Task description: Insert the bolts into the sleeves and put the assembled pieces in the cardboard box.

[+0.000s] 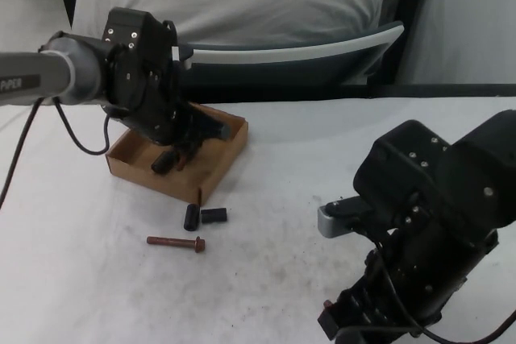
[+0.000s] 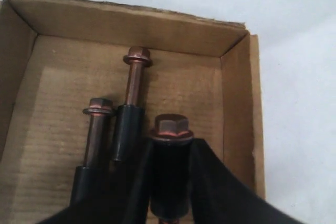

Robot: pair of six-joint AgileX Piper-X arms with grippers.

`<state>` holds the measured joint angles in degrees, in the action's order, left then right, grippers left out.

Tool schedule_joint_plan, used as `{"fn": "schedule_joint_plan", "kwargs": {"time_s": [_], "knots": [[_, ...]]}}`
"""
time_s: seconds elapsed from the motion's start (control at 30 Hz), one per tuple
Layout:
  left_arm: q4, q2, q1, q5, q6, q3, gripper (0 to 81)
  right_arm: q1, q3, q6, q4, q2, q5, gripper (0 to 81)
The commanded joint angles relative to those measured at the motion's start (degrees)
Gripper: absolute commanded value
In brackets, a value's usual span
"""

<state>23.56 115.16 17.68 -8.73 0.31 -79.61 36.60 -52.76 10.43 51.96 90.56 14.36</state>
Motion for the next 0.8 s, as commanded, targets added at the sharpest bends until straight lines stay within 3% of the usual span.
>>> {"fn": "schedule_joint_plan", "kwargs": {"time_s": [0.0,0.17,0.6,0.67,0.77], "knots": [[-0.2,0.1,-0.5,1.0,0.2,-1.0,0.8,-0.3,-0.6,-1.8,-0.4,0.7,-0.8,46.7],[-0.2,0.6,-1.9,0.5,0.2,-1.0,0.8,-0.3,-0.8,-5.4,-0.8,3.1,-4.2,46.7],[-1.0,0.6,-3.9,-3.0,-0.3,-1.0,0.8,-0.3,-2.2,-6.6,-4.1,8.6,-4.4,46.1],[-1.1,1.1,-3.9,-3.4,-0.3,-1.2,0.8,-0.3,-2.2,-6.6,-4.1,8.9,-5.8,42.9],[0.2,2.1,-3.8,-4.2,-1.6,-1.4,0.8,-0.3,-2.2,-6.7,-4.1,8.9,-8.1,29.9]]}}
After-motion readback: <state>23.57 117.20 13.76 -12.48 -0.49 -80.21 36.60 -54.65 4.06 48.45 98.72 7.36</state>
